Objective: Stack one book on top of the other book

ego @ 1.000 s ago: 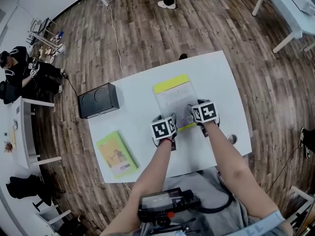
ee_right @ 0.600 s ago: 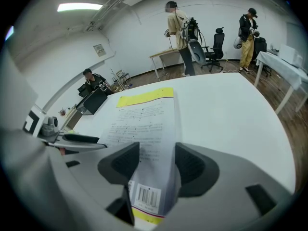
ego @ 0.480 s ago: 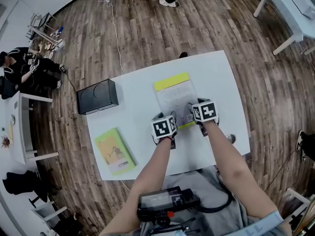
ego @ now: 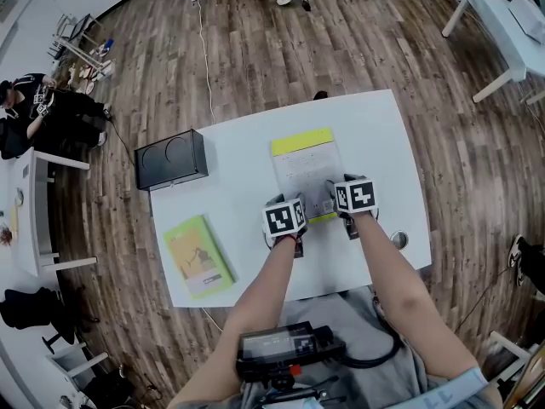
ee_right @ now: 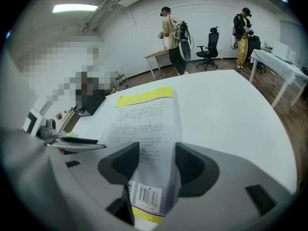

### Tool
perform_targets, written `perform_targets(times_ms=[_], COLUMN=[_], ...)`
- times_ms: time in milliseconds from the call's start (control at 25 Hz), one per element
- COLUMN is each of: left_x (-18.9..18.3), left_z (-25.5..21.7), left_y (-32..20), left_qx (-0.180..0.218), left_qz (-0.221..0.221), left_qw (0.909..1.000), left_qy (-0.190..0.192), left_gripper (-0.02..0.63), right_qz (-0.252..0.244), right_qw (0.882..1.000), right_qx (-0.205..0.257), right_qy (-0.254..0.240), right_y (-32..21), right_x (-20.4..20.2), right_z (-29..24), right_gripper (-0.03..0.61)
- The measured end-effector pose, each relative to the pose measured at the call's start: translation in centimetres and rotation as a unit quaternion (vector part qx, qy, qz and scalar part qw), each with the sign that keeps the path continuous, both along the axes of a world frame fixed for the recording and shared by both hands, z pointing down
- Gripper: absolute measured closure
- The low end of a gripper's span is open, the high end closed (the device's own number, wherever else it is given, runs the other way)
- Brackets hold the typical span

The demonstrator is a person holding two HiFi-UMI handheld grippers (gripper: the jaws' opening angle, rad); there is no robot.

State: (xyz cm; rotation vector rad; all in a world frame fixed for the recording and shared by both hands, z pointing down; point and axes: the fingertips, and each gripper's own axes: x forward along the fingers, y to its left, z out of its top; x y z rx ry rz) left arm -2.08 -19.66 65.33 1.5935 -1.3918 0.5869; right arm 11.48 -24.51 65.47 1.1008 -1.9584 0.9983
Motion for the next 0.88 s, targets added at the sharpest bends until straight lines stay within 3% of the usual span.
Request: perform_targets(times_ms=[880], left_x=[-2.7], left_z=[0.2], left_y=[7.5], left_qx=[-0.025], left_qz=[0.023], left_qw=[0.9994], left_qy=[-0.002], left_gripper=[0.376], right_qz=[0.009], right_qw=[1.000], right_qx=[-0.022], right_qy=[0.006], right_y=[8.2], right_x=[-2.5], right_z=[0.2], right_gripper=[0.334])
